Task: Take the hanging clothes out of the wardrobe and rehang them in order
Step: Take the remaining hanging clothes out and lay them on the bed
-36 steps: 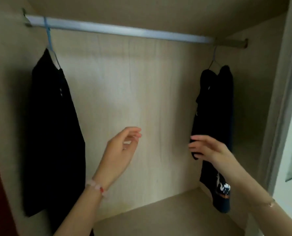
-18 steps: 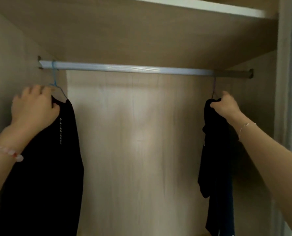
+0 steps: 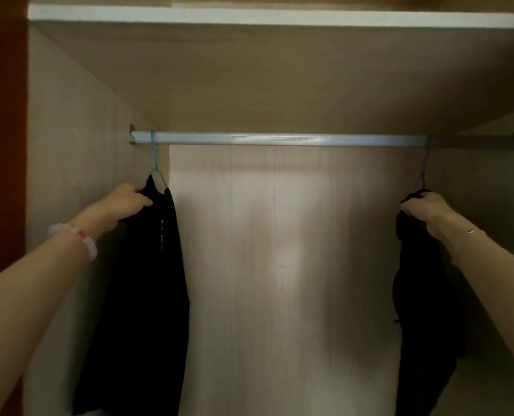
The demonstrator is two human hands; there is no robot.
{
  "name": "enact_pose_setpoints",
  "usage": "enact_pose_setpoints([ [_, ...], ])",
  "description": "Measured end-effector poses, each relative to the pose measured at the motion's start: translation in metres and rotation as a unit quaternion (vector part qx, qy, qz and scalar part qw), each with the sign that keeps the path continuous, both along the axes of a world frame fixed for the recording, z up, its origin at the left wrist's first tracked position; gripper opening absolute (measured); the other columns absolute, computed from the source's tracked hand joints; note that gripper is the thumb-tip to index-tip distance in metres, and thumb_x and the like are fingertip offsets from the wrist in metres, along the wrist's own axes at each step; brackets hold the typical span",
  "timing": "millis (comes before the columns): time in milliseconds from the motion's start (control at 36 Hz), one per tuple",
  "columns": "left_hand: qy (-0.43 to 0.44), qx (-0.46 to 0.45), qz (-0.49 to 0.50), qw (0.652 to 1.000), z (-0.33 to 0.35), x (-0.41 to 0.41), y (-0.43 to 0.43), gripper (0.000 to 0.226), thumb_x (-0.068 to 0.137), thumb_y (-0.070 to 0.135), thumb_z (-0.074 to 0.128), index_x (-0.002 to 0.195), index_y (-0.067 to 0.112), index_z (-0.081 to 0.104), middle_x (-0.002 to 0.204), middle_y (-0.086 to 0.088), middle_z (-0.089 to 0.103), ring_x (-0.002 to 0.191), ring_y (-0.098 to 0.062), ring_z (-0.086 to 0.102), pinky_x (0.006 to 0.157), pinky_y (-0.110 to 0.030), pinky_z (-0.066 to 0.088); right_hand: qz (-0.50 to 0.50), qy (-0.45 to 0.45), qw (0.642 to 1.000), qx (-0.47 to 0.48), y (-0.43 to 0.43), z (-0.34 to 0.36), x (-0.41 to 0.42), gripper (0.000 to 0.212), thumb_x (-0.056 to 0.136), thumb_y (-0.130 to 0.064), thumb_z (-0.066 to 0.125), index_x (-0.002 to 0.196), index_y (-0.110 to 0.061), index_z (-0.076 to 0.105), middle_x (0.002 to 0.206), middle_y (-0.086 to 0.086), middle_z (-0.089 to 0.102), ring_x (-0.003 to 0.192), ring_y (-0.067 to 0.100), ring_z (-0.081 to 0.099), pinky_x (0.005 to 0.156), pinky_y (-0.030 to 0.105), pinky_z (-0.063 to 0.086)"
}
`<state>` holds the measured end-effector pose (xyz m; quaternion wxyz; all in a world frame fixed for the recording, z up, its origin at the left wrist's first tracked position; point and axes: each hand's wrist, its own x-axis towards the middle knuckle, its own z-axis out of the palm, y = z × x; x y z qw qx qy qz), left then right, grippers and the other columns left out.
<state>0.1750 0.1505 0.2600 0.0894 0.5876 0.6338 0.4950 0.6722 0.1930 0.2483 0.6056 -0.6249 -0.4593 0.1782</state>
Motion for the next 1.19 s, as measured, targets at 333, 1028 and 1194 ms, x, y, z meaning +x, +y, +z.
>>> enact_pose_setpoints([
  [333, -0.018, 0.042, -0.088, 0.995, -0.011, 0.041, 0.032, 0.033, 0.084, -0.009, 0.047, 0.114, 0.000, 0.058, 0.090, -0.014, 0.062, 0.074, -0.026, 0.057, 0.058, -0.019, 0.048, 0.063, -0.095, 0.993, 0.015, -0.008, -0.005, -0.032, 0.038, 0.082, 0.003, 0.048, 0.119, 0.003, 0.055, 0.091, 0.017, 0.058, 0.069, 0.027, 0.055, 0.054, 0.027, 0.041],
  [1028, -0.185, 0.044, -0.281, 0.941, 0.011, 0.099, 0.008, 0.050, 0.068, -0.015, 0.030, 0.099, 0.008, 0.062, 0.078, -0.010, 0.056, 0.070, -0.023, 0.056, 0.055, -0.027, 0.046, 0.222, -0.025, 0.967, 0.127, -0.059, 0.009, -0.111, 0.033, 0.071, 0.012, 0.035, 0.082, -0.007, 0.060, 0.066, 0.007, 0.054, 0.061, 0.020, 0.051, 0.055, 0.023, 0.040],
  [1194, -0.189, 0.024, -0.310, 0.932, -0.021, 0.101, -0.017, 0.053, 0.069, -0.015, 0.032, 0.104, 0.010, 0.064, 0.090, -0.012, 0.061, 0.081, -0.023, 0.060, 0.063, -0.030, 0.051, 0.256, 0.003, 0.961, 0.106, -0.092, -0.022, -0.123, 0.036, 0.065, 0.009, 0.036, 0.086, -0.005, 0.061, 0.062, 0.003, 0.055, 0.060, 0.019, 0.052, 0.052, 0.022, 0.041],
])
